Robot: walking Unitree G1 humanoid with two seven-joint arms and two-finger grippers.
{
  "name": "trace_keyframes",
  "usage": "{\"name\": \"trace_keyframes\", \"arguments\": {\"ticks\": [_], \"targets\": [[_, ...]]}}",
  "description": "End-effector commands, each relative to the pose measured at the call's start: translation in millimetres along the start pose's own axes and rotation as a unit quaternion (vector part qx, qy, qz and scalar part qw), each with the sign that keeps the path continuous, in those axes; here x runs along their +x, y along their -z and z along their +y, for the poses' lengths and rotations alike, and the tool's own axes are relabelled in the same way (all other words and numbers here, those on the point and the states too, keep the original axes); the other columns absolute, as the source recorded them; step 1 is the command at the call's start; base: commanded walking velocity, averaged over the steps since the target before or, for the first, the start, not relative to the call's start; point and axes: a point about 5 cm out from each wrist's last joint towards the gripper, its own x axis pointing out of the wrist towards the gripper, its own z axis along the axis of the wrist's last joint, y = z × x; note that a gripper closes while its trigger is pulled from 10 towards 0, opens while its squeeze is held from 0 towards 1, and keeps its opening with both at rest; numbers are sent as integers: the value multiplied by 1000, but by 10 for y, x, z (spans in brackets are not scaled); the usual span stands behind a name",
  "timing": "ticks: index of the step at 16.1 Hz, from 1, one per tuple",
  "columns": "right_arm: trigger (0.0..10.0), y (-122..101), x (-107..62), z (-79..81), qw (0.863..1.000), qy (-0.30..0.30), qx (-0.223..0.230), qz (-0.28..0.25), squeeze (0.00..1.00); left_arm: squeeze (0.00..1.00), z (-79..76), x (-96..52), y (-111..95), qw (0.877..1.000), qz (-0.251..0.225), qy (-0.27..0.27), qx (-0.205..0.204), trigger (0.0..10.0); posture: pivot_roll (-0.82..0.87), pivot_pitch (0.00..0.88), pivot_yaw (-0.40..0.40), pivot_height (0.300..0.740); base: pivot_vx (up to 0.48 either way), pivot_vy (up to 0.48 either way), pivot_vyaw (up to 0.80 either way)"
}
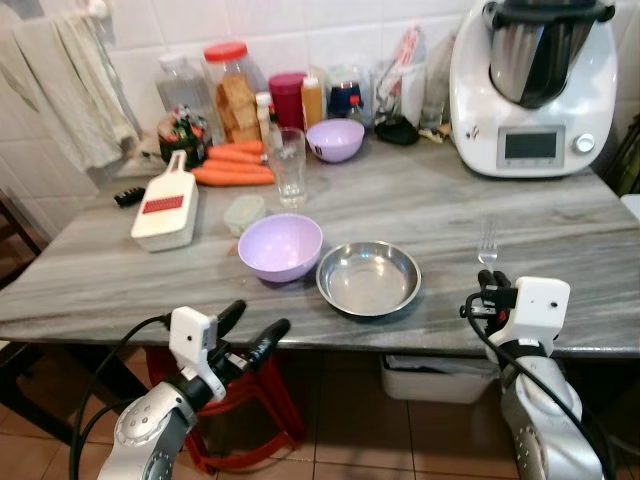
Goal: Setting the table
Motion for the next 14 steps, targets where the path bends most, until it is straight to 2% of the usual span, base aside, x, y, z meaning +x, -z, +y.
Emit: {"name": "trace_keyframes", "arguments": {"ticks": [1,4,6,7,12,14], "targets": [[10000,-30,44,3,1000,-2,5,2,0,0,1,5,-83,1000,-4,18,5,10000,-154,0,115,740,0,0,0],[10000,53,153,-86,999,-7,-2,47,0,0,-9,56,-82,999,7,49,4,10000,-157,0,117,740,0,0,0],[10000,108,224,-88,997,-15,17,76,0,0,-26,72,-45,998,16,62,-2,10000,-161,0,122,740,0,0,0],[10000,120,240,-84,997,-16,12,80,0,0,-37,73,-34,998,19,67,-2,10000,-160,0,124,740,0,0,0],[10000,129,349,10,995,-39,5,93,0,0,-61,71,1,997,27,78,-4,10000,-154,0,123,740,0,0,0],[10000,130,463,107,992,-64,1,106,0,0,-68,84,9,996,27,79,-2,10000,-153,0,121,740,0,0,0]]}}
